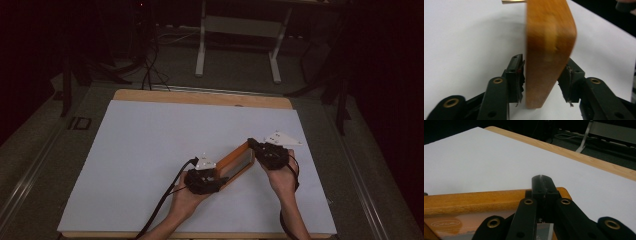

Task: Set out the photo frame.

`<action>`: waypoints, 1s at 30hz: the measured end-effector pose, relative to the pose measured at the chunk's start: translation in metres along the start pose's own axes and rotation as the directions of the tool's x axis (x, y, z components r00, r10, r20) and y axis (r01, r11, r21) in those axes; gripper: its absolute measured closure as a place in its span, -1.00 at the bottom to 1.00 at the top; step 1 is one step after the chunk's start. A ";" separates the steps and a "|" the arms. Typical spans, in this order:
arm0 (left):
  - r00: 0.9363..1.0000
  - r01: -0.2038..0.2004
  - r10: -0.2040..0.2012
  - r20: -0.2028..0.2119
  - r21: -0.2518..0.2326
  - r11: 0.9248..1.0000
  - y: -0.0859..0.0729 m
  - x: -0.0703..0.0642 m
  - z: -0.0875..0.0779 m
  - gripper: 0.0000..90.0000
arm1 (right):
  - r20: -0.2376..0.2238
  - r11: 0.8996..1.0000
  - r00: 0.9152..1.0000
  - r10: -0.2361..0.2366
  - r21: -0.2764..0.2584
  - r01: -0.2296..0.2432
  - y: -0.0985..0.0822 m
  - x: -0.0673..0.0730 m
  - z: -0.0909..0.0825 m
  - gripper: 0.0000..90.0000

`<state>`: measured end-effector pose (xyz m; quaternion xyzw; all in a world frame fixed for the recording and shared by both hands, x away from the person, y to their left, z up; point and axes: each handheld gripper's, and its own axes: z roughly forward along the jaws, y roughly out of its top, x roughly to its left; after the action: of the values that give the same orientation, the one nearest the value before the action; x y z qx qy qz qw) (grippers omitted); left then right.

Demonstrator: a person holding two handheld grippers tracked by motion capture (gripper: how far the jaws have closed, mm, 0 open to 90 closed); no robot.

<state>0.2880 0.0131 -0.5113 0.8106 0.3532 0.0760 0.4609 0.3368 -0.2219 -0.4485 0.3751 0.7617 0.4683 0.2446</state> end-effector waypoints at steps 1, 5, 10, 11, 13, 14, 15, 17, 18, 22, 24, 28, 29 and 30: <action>1.000 -0.005 0.005 -0.013 -0.001 1.000 -0.001 -0.001 0.001 0.35 | -0.001 1.000 1.000 0.001 -0.002 -0.001 0.000 0.000 0.000 1.00; 1.000 -0.002 0.001 -0.023 -0.007 1.000 -0.001 0.001 0.000 0.52 | 0.000 1.000 1.000 0.004 -0.012 -0.004 -0.001 0.000 0.001 1.00; 1.000 -0.017 0.017 -0.023 0.010 1.000 0.001 0.001 0.000 0.54 | 0.008 1.000 1.000 0.000 -0.012 0.000 -0.001 0.002 0.001 1.00; 1.000 -0.017 0.018 -0.022 0.014 1.000 0.002 0.001 -0.001 0.54 | 0.009 1.000 1.000 -0.001 -0.012 0.001 -0.001 0.002 0.001 1.00; 1.000 -0.018 0.018 -0.017 0.020 1.000 0.003 0.002 -0.002 0.54 | 0.018 1.000 1.000 -0.015 -0.014 0.016 -0.001 0.004 0.001 1.00; 1.000 -0.016 0.016 -0.013 0.017 1.000 0.004 0.004 -0.003 0.54 | 0.024 1.000 0.999 -0.025 -0.015 0.025 -0.001 0.005 0.001 1.00; 1.000 -0.014 0.014 -0.012 0.012 1.000 0.004 0.004 -0.004 0.54 | 0.021 0.999 0.999 -0.030 -0.014 0.031 -0.001 0.006 0.001 1.00; 1.000 -0.012 0.012 -0.003 0.011 1.000 0.007 0.007 -0.008 0.54 | 0.020 0.999 0.999 -0.035 -0.015 0.035 0.000 0.007 0.001 1.00; 1.000 -0.007 0.007 0.004 0.007 1.000 0.008 0.008 -0.011 0.54 | 0.016 0.999 0.999 -0.034 -0.013 0.035 0.000 0.007 0.000 0.99; 1.000 -0.026 0.026 0.018 0.026 0.999 0.018 0.013 -0.028 0.54 | -0.006 0.999 0.999 -0.040 -0.016 0.040 0.002 0.008 -0.003 0.99; 0.999 -0.040 0.040 0.017 0.024 0.999 0.024 0.015 -0.038 0.54 | -0.012 0.999 0.999 -0.047 -0.023 0.046 0.003 0.009 -0.005 0.98; 0.998 -0.065 0.064 0.028 0.017 0.998 0.035 0.023 -0.064 0.54 | -0.031 0.998 0.998 -0.056 -0.031 0.055 0.008 0.011 -0.009 0.92; 0.998 -0.062 0.061 0.032 0.015 0.998 0.037 0.025 -0.068 0.54 | -0.045 0.998 0.997 -0.060 -0.028 0.058 0.008 0.011 -0.009 0.89; 0.997 -0.065 0.064 0.037 0.013 0.998 0.039 0.028 -0.074 0.54 | -0.054 0.998 0.997 -0.063 -0.026 0.062 0.009 0.012 -0.009 0.86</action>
<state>0.2950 0.0695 -0.4445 0.8261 0.3190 0.0734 0.4587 0.3258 -0.2149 -0.4366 0.3352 0.7737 0.4797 0.2427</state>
